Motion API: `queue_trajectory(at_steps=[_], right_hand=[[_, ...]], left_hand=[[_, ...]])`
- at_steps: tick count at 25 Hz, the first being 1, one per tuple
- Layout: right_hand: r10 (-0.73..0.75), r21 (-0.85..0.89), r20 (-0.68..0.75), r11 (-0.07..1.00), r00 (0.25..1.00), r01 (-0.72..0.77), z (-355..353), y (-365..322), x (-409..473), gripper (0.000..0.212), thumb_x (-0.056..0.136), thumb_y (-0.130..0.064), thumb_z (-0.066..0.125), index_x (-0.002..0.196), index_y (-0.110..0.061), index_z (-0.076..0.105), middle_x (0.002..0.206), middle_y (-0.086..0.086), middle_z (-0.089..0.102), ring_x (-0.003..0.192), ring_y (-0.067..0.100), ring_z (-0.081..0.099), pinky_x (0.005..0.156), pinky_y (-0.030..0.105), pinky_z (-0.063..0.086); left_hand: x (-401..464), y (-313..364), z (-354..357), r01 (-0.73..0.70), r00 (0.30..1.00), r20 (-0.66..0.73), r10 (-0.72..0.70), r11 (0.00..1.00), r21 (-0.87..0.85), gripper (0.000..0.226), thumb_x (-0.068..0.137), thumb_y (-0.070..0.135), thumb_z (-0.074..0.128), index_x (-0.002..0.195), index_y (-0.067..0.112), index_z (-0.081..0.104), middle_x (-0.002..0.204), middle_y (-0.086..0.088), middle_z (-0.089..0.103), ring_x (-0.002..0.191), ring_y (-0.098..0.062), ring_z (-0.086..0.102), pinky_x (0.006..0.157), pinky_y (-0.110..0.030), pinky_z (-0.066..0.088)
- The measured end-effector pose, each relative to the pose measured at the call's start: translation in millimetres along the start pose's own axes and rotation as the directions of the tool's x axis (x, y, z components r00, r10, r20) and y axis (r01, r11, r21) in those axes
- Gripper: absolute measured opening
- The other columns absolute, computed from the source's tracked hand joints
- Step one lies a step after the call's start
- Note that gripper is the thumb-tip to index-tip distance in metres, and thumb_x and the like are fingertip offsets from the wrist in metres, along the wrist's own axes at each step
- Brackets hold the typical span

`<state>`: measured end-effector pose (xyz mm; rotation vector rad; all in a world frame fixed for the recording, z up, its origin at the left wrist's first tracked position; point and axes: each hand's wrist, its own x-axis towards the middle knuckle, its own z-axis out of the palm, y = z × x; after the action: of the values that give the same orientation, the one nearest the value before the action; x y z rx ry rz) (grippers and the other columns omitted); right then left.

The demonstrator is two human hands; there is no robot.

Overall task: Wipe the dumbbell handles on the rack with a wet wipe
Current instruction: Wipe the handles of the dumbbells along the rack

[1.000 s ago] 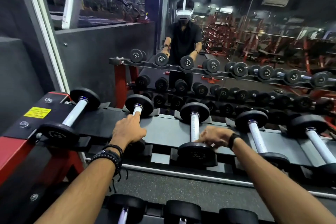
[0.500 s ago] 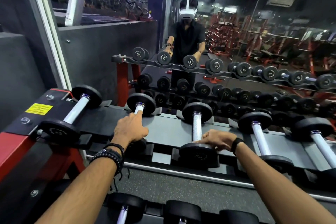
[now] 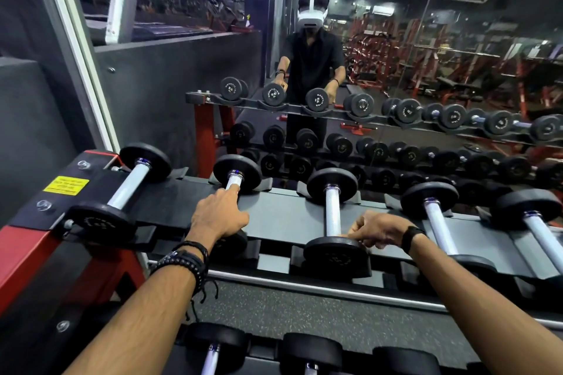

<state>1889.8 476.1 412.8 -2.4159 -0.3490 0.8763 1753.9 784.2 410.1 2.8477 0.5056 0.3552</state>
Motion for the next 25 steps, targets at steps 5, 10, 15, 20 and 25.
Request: queue_trajectory(at_steps=[5,10,15,20,25], right_hand=[[-0.043,0.042,-0.034,0.998,0.998,0.045,-1,-18,-5,0.014,0.083,0.011,0.058,0.083,-0.001,0.065,0.051,0.005,0.053,0.04,0.01,0.046,0.041,0.019,0.041],[-0.139,-0.214,-0.164,0.971,0.977,0.102,20,-28,-6,0.027,0.078,0.009,0.045,0.073,-0.009,0.066,0.054,0.002,0.047,0.046,0.014,0.041,0.04,0.018,0.033],[-0.086,0.035,-0.211,0.995,0.974,0.096,11,-31,-9,0.017,0.077,0.009,0.045,0.088,0.012,0.058,0.063,0.015,0.053,0.056,0.023,0.048,0.05,0.025,0.038],[-0.052,0.225,-0.146,0.971,0.988,0.085,25,-26,3,0.039,0.077,-0.032,0.075,0.091,0.0,0.058,0.073,0.011,0.057,0.055,0.017,0.052,0.05,0.026,0.041],[-0.077,0.304,-0.127,0.946,0.989,0.112,17,-26,0,0.04,0.077,-0.041,0.077,0.069,-0.017,0.046,0.058,0.003,0.046,0.044,0.011,0.037,0.043,0.023,0.028]], left_hand=[[-1,1,-1,0.003,1.0,0.003,-0.003,1.0,0.005,0.068,0.08,0.031,0.057,0.143,0.021,0.032,0.098,-0.005,0.052,0.082,-0.028,0.055,0.07,-0.035,0.04],[-2,3,-2,0.011,1.0,0.003,-0.011,1.0,0.002,0.071,0.079,0.031,0.057,0.144,0.021,0.03,0.096,-0.004,0.05,0.088,-0.031,0.06,0.07,-0.035,0.041],[-2,3,-1,0.019,1.0,0.0,-0.019,1.0,0.003,0.072,0.078,0.032,0.057,0.144,0.021,0.031,0.094,-0.003,0.05,0.085,-0.029,0.057,0.07,-0.034,0.039],[-3,4,-2,0.025,1.0,0.005,-0.025,1.0,0.006,0.072,0.078,0.032,0.057,0.144,0.022,0.03,0.095,-0.004,0.051,0.085,-0.029,0.058,0.07,-0.035,0.04],[-2,5,-2,0.028,1.0,0.005,-0.028,1.0,0.009,0.071,0.078,0.032,0.057,0.143,0.022,0.03,0.098,-0.005,0.053,0.085,-0.029,0.057,0.07,-0.035,0.04]])
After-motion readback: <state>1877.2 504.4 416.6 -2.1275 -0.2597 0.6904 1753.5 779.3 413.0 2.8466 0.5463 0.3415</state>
